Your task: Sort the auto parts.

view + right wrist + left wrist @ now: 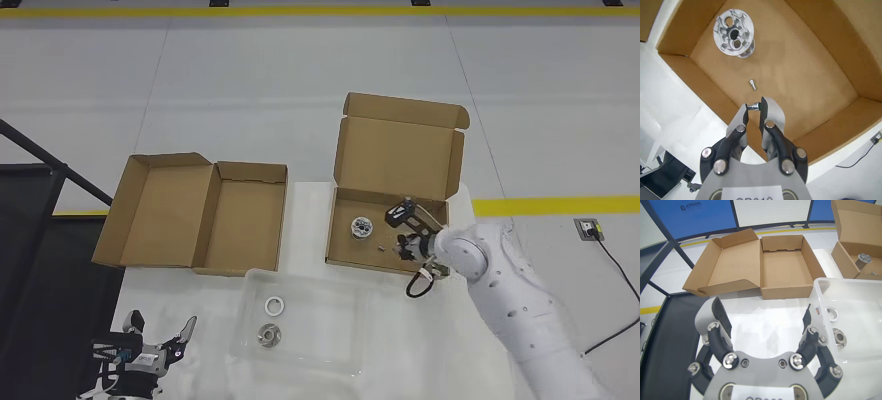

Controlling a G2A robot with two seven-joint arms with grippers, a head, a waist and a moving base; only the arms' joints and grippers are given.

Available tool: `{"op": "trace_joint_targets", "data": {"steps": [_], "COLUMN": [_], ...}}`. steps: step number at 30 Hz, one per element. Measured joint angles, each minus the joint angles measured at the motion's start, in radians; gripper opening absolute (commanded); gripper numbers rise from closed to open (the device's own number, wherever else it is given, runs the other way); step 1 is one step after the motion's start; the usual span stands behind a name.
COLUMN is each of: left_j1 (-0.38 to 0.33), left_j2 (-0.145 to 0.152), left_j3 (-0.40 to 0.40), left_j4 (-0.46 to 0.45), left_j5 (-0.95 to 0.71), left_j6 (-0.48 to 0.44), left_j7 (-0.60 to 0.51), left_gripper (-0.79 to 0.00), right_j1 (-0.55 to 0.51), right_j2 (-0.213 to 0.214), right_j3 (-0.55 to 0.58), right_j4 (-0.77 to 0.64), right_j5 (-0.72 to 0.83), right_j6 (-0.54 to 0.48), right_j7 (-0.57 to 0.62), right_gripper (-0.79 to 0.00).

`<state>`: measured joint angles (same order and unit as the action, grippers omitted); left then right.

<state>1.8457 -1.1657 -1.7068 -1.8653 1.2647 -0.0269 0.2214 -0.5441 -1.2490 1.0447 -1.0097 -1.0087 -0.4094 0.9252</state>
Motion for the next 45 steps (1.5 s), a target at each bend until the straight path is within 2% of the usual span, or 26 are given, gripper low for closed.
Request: {"op": "trace_joint_targets", "data": {"steps": [8, 14, 17, 18, 19, 29, 37, 40, 45], "left_j1": [0.000, 0.000, 0.000, 0.000, 0.000, 0.000, 0.000, 0.000, 0.000], "left_j2": [0.000, 0.000, 0.000, 0.000, 0.000, 0.000, 0.000, 0.000, 0.000], "left_j3": [0.000, 0.000, 0.000, 0.000, 0.000, 0.000, 0.000, 0.000, 0.000], "left_j4": [0.000, 0.000, 0.000, 0.000, 0.000, 0.000, 0.000, 0.000, 0.000], "left_j5": [0.000, 0.000, 0.000, 0.000, 0.000, 0.000, 0.000, 0.000, 0.000], "left_j6": [0.000, 0.000, 0.000, 0.000, 0.000, 0.000, 0.000, 0.000, 0.000], "left_j7": [0.000, 0.000, 0.000, 0.000, 0.000, 0.000, 0.000, 0.000, 0.000], "left_gripper": [0.000, 0.000, 0.000, 0.000, 0.000, 0.000, 0.000, 0.000, 0.000], "right_j1": [0.068, 0.089, 0.100, 0.103, 0.108, 0.129, 0.112, 0.082, -0.035], "right_j2": [-0.047, -0.073, -0.082, -0.084, -0.087, -0.096, -0.081, -0.064, -0.021], "right_j3": [-0.091, -0.112, -0.119, -0.121, -0.122, -0.126, -0.096, -0.068, 0.009], "right_j4": [0.196, 0.284, 0.312, 0.319, 0.328, 0.354, 0.300, 0.223, -0.020], "right_j5": [-0.008, -0.003, 0.004, 0.006, 0.009, 0.002, -0.016, -0.030, -0.049], "right_j6": [0.111, 0.202, 0.217, 0.217, 0.215, 0.203, 0.195, 0.173, 0.107], "right_j7": [-0.104, -0.218, -0.243, -0.247, -0.252, -0.252, -0.260, -0.273, -0.276], "right_gripper": [-0.785, -0.785, -0.785, -0.637, -0.526, -0.526, -0.511, -0.489, -0.477]}}
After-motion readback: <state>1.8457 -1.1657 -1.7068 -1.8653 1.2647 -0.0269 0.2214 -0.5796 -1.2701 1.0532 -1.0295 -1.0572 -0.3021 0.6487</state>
